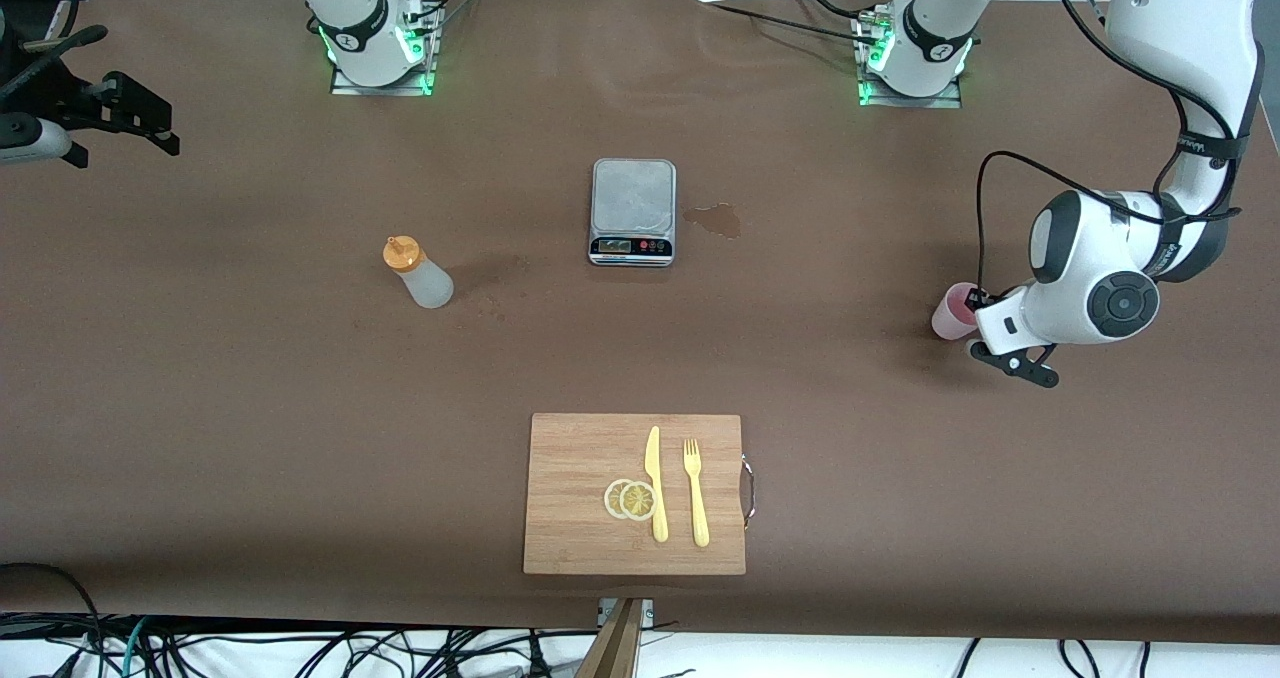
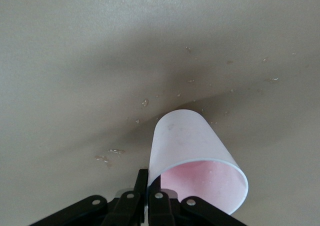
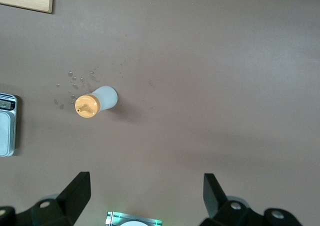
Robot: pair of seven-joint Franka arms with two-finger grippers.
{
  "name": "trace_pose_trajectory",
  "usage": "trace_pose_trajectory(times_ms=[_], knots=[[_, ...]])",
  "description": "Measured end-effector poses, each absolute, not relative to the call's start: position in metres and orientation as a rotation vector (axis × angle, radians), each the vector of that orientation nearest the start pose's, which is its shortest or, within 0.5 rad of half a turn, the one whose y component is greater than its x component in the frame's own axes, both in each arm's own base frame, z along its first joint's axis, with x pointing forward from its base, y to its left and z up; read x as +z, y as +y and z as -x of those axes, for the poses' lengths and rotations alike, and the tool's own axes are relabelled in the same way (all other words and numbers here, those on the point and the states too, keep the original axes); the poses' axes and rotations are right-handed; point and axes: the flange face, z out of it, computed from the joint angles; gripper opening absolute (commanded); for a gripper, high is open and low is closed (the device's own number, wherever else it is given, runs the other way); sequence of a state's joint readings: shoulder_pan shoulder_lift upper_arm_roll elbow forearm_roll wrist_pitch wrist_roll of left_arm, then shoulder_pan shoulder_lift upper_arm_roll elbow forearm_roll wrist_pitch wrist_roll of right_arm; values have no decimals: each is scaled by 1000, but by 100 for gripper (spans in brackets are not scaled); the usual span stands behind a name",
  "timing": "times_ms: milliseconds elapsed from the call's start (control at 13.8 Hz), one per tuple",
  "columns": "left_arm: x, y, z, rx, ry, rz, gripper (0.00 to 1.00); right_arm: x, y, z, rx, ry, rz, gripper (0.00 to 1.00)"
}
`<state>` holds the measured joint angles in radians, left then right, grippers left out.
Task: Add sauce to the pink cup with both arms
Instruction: 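Carry the pink cup with the left gripper onto the scale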
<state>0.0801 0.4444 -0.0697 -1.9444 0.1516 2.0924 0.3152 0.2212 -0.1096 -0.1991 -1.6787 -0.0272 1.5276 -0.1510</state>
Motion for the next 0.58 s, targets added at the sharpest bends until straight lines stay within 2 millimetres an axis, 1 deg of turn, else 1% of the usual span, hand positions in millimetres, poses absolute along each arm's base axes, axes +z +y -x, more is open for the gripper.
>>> trace_pose_trajectory(times_ms=[145, 218, 291, 363, 436, 581], knots=[[242, 8, -593, 430, 620, 3005, 0, 628, 3, -516, 69, -273, 3132, 100], [251, -3, -596, 408, 648, 3004, 0, 628, 3, -515, 69, -274, 3132, 100], [264, -26, -598, 396, 696, 3001, 0, 628, 3, -515, 69, -275, 3132, 100], [279, -55, -597, 406, 716, 3000, 0, 628, 3, -515, 69, -276, 3132, 100], [293, -87, -593, 426, 705, 3001, 0, 628, 4, -516, 69, -277, 3132, 100], [318, -158, -579, 463, 660, 3036, 0, 628, 5, -515, 69, -281, 3131, 100]])
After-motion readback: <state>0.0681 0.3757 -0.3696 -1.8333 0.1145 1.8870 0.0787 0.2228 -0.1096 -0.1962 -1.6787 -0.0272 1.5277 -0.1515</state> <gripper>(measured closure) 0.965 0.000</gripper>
